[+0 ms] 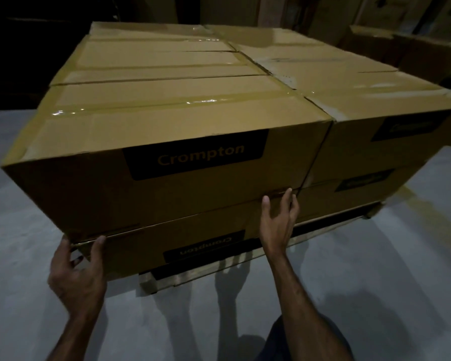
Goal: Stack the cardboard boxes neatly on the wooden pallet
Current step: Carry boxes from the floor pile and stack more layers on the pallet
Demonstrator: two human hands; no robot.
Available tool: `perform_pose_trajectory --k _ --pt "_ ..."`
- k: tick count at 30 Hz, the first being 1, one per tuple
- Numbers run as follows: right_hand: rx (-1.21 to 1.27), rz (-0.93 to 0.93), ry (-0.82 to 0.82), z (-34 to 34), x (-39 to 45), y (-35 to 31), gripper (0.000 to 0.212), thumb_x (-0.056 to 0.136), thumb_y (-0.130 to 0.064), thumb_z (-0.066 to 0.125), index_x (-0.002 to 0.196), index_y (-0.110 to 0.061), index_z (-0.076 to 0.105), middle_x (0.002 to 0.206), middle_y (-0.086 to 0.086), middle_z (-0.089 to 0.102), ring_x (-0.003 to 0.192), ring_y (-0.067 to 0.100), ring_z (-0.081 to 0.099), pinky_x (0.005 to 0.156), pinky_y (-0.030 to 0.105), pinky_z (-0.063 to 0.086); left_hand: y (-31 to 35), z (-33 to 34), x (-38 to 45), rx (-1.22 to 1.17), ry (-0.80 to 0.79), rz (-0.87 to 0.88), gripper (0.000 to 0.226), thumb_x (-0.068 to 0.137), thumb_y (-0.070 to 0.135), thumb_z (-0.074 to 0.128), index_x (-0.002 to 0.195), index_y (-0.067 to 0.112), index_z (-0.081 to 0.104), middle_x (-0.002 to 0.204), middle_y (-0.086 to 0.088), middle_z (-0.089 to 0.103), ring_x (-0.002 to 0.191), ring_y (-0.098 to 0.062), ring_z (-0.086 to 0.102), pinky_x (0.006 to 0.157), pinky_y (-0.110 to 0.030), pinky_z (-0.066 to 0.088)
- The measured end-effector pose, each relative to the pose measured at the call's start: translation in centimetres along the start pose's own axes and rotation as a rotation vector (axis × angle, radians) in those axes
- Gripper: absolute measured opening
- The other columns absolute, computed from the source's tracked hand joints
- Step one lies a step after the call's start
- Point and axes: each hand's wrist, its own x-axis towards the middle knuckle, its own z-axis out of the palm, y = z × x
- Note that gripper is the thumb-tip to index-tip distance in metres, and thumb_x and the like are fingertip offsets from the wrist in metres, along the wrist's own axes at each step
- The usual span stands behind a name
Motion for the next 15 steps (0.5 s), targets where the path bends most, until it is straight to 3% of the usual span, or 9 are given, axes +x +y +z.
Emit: perform_pose_trajectory --k 3,7,8,10,12,15 --pt "0.016 0.006 0.007 0.2 -0.1 -0.4 0.08 0.102 -0.061 0.052 0.168 -0.029 0.018 0.172 -0.004 0.014 0.151 0.025 0.033 0.098 0.035 0.04 0.4 0.1 -0.1 -0.008 -0.021 -0.015 0.049 0.1 0.038 0.068 0.145 0.046 0.05 0.14 -0.01 0.061 0.126 -0.03 0.059 0.096 -0.06 0.055" --pt "0.035 0.019 0.004 -0.1 -0.3 -0.6 0.078 0.103 -0.058 0.052 0.167 -0.025 0.021 0.172 -0.003 0.015 0.152 0.025 0.033 0.106 0.039 0.043 0.4 0.1 0.4 -0.007 0.018 -0.095 0.057 0.105 0.054 0.051 0.143 0.011 0.057 0.133 -0.02 0.064 0.121 -0.038 0.06 0.095 -0.06 0.054" --pt "0.042 0.019 0.005 -0.4 -0.5 -0.7 0.078 0.103 -0.058 0.052 0.167 -0.025 0.022 0.172 -0.004 0.016 0.151 0.025 0.034 0.109 0.044 0.046 0.6 0.1 0.6 -0.036 0.053 -0.1 0.058 0.106 0.054 0.046 0.137 0.007 0.061 0.124 -0.019 0.067 0.113 -0.033 0.063 0.091 -0.054 0.053" --pt "0.041 0.011 0.014 -1.2 -1.1 -1.2 0.077 0.103 -0.06 0.05 0.166 -0.024 0.024 0.17 -0.006 0.019 0.15 0.024 0.036 0.111 0.055 0.048 2.0 0.2 1.3 -0.182 0.162 -0.144 0.052 0.109 0.051 0.04 0.112 0.01 0.072 0.092 0.002 0.071 0.086 -0.006 0.064 0.073 -0.038 0.049" --pt "0.05 -0.008 0.023 -2.3 -2.0 -2.8 0.073 0.104 -0.057 0.05 0.165 -0.024 0.027 0.17 -0.006 0.022 0.15 0.02 0.036 0.112 0.053 0.048 3.8 0.3 2.8 -0.429 0.292 -0.364 0.058 0.109 0.056 0.038 0.102 0.011 0.074 0.075 0.019 0.067 0.072 0.005 0.062 0.064 -0.029 0.048" --pt "0.038 -0.121 0.069 -3.9 -3.4 -6.5 0.065 0.107 -0.05 0.05 0.163 -0.023 0.034 0.166 -0.006 0.029 0.148 0.014 0.037 0.113 0.048 0.048 4.6 -0.3 5.2 -0.691 0.26 -0.715 0.067 0.107 0.065 0.031 0.115 0.01 0.069 0.095 0.009 0.071 0.089 -0.005 0.069 0.083 -0.028 0.052"
